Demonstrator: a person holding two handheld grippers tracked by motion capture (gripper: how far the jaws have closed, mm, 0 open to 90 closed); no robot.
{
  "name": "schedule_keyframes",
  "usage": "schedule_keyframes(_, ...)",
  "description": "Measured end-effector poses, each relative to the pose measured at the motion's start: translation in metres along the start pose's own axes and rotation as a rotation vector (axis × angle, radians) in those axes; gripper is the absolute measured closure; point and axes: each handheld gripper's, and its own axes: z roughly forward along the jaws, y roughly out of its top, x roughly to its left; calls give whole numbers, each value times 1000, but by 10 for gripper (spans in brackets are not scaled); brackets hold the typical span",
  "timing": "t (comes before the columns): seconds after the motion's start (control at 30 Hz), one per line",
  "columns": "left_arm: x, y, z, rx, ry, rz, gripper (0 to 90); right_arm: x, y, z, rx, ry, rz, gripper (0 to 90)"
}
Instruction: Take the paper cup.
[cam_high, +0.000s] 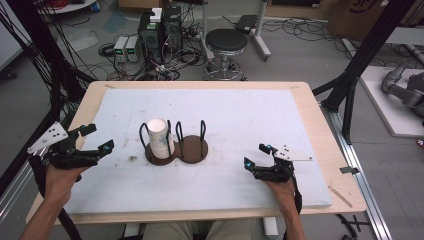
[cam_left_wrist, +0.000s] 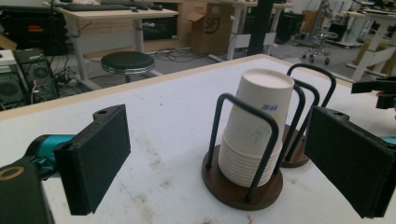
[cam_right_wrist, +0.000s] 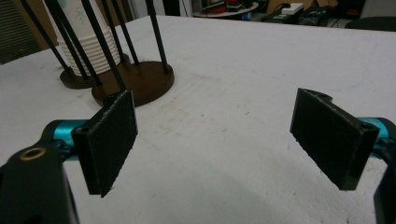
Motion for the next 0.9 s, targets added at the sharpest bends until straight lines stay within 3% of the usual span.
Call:
schedule_keyframes(0.23,3,22,11,9,-71,11,75,0,0,0,0,3,-1,151)
schedule_keyframes(0.5,7,44,22,32,-125,18,75,-1,0,0,-3,13,5,151)
schedule_keyframes(0.67,10,56,29,57,-146,33,75,-1,0,0,0,16,3,151)
schedule_keyframes(0.9,11,70,43,116,-213,57,75,-1,0,0,0,18,3,151)
